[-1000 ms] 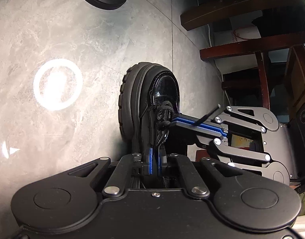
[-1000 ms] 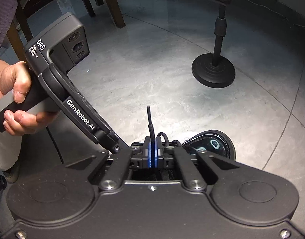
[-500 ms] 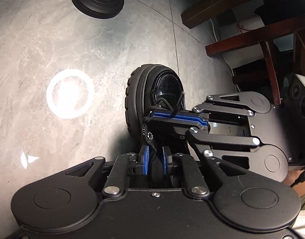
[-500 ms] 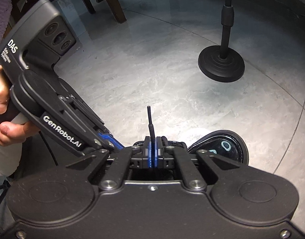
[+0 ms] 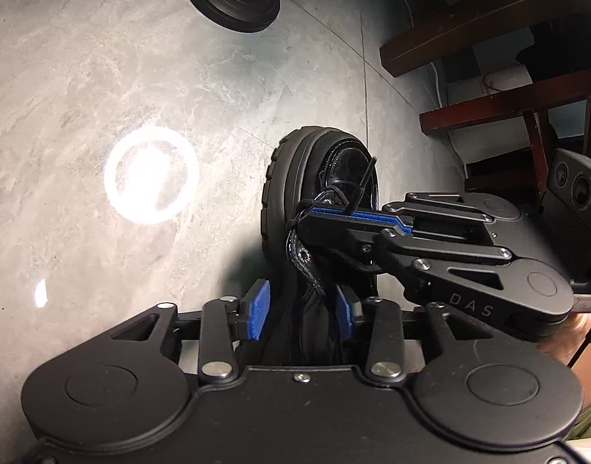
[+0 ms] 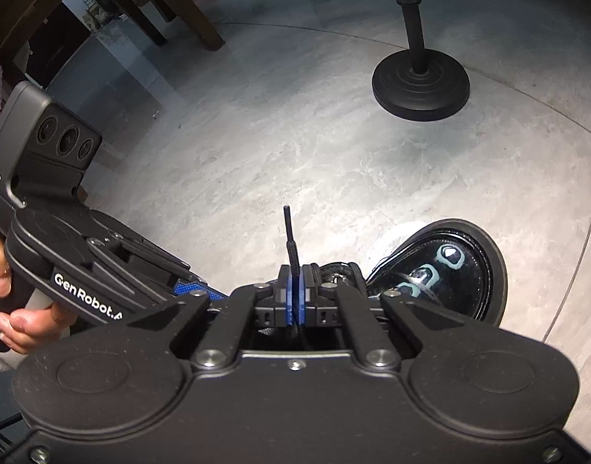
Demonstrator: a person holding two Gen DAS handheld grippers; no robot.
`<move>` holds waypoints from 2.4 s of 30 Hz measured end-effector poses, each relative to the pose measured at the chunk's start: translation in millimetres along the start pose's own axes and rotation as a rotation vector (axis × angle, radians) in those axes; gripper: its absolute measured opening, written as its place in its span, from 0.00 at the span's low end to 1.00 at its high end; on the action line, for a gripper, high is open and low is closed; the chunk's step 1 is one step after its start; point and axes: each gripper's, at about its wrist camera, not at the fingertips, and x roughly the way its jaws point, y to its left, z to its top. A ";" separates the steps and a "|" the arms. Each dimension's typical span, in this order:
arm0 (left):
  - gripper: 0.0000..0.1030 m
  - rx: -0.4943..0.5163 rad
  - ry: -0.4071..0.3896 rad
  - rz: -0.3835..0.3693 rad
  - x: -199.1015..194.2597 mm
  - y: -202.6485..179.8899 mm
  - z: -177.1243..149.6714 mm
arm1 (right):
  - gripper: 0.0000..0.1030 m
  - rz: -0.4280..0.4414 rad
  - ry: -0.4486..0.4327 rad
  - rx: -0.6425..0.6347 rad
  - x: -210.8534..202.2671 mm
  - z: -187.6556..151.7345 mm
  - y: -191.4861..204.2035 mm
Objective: Lace up shoes with both hands
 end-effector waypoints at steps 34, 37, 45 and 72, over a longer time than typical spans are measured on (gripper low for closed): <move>0.23 0.533 -0.074 0.244 -16.7 -38.0 17.3 | 0.02 -0.102 -0.027 0.231 -10.0 -4.3 -22.6; 0.23 0.569 -0.078 0.253 -15.8 -41.7 12.8 | 0.02 -0.096 -0.026 0.242 -9.4 -4.9 -24.8; 0.26 0.533 -0.067 0.175 -11.3 -38.1 26.9 | 0.02 -0.121 -0.033 0.313 -18.8 -14.1 -31.4; 0.19 0.511 0.020 0.142 6.3 -47.1 38.0 | 0.03 -0.112 -0.023 0.341 -17.5 -14.1 -37.0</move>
